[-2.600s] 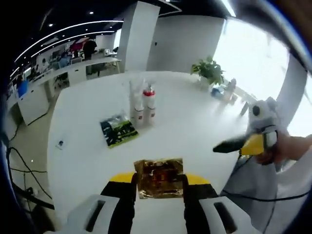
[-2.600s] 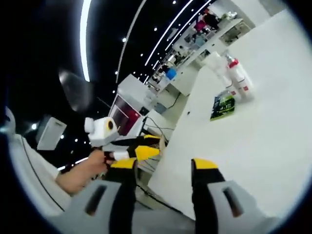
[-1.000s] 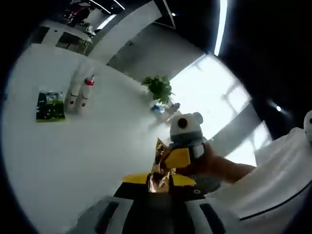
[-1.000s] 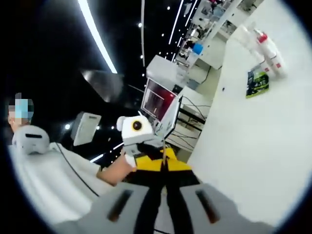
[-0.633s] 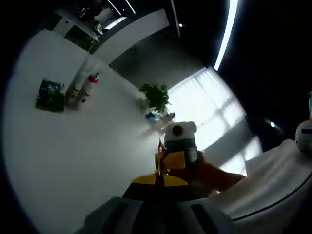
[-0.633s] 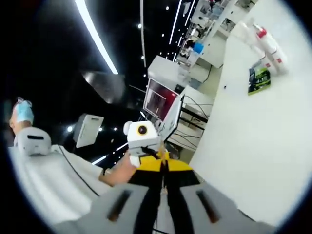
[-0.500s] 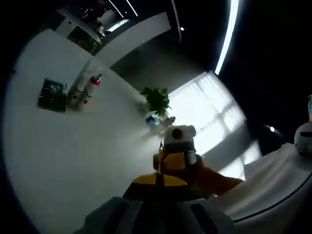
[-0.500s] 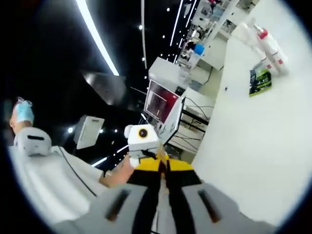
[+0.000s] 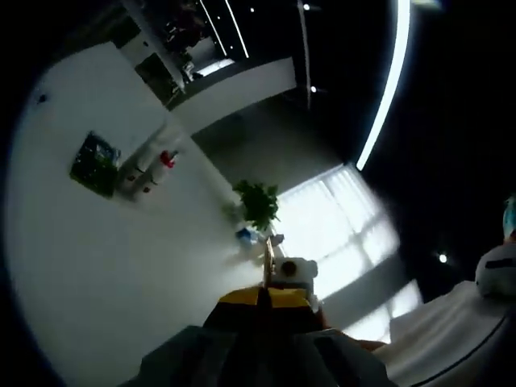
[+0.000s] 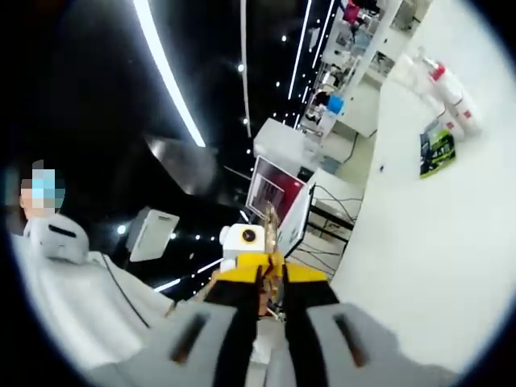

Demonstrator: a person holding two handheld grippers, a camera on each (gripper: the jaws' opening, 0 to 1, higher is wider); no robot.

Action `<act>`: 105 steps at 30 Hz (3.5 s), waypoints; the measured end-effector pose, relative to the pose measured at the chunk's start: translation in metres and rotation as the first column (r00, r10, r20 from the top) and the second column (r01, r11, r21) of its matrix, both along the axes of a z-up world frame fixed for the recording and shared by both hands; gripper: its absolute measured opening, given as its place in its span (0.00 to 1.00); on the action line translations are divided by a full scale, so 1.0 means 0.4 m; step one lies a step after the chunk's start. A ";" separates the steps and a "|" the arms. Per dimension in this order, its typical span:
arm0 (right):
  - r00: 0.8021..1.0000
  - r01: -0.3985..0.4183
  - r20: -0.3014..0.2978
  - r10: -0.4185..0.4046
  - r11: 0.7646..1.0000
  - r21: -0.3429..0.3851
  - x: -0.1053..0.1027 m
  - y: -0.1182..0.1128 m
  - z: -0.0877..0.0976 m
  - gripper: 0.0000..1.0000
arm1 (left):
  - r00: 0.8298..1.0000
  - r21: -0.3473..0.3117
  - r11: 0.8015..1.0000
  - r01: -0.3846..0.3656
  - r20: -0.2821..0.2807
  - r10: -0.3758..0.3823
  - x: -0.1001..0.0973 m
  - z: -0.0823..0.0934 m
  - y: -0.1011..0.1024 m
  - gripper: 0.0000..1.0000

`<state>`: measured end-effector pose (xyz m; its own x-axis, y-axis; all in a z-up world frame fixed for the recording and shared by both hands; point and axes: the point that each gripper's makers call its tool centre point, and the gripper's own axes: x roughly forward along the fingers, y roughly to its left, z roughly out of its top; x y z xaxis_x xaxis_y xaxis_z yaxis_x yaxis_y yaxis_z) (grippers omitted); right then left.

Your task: Arrange the skincare products in the storage area until every visible bottle or jar stands upright without overlapping.

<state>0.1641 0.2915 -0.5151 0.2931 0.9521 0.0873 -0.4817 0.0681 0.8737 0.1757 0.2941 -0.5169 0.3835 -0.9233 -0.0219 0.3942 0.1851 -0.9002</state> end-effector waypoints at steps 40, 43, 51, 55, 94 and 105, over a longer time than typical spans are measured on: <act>0.997 0.064 -0.043 -0.062 0.997 0.041 0.036 -0.059 0.047 0.02 | 1.000 0.003 1.000 0.020 0.018 -0.020 -0.012 0.009 -0.010 0.04; 1.000 0.008 -0.028 -0.008 1.000 0.008 0.024 -0.056 0.055 0.02 | 0.999 0.015 1.000 0.022 0.033 -0.022 -0.011 0.009 -0.002 0.07; 0.990 -0.132 -0.051 0.129 0.989 -0.064 -0.004 -0.034 0.047 0.02 | 0.991 -0.035 0.991 0.131 0.012 -0.130 -0.046 0.030 -0.005 0.02; 0.990 -0.139 -0.049 0.136 0.989 -0.060 -0.004 -0.032 0.046 0.02 | 0.993 -0.036 0.992 0.117 0.012 -0.117 -0.041 0.030 0.004 0.01; 0.969 0.245 0.088 -0.230 0.930 -0.274 0.020 -0.246 -0.045 0.28 | 0.986 0.225 0.961 -0.161 0.002 0.164 0.605 -0.022 0.258 0.00; 0.979 0.200 0.020 -0.204 0.927 -0.317 0.036 -0.239 -0.098 0.28 | 0.983 0.391 0.911 -0.131 -0.065 0.170 0.731 -0.189 0.280 0.00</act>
